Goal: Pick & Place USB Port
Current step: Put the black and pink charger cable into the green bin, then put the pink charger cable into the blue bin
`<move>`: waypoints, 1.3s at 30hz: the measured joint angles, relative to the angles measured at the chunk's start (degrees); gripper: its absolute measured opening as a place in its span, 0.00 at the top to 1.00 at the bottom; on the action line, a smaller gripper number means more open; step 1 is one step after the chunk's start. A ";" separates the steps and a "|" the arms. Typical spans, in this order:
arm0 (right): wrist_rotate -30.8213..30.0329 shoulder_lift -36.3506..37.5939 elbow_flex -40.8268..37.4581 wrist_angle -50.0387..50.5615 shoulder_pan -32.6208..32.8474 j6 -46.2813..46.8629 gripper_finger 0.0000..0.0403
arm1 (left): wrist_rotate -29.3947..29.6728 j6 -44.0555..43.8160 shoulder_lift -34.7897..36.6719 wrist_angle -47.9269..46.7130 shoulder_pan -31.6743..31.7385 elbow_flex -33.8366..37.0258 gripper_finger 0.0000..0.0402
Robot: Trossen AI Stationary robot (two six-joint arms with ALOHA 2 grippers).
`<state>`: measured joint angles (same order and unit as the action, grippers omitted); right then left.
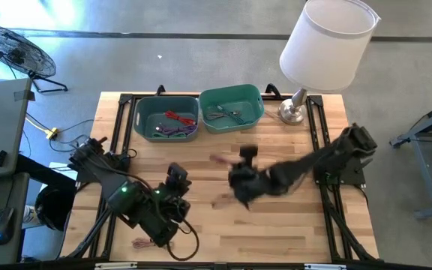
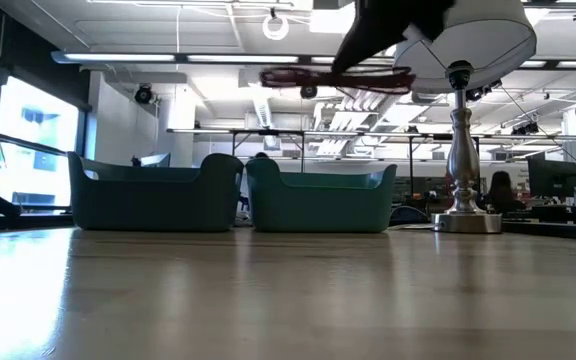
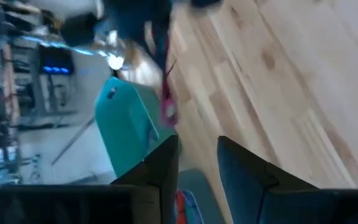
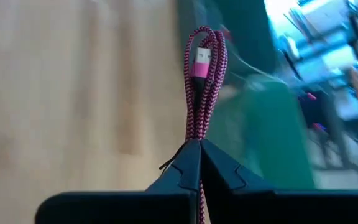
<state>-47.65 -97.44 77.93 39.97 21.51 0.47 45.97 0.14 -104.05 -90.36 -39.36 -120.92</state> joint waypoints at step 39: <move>44.43 3.42 0.00 -5.80 -33.96 -15.82 0.43 | -45.85 -1.89 1.03 0.44 11.89 18.20 0.73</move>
<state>-3.22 -94.02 77.93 34.18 -12.45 -15.35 0.11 -1.76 -103.02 -89.93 -27.47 -102.72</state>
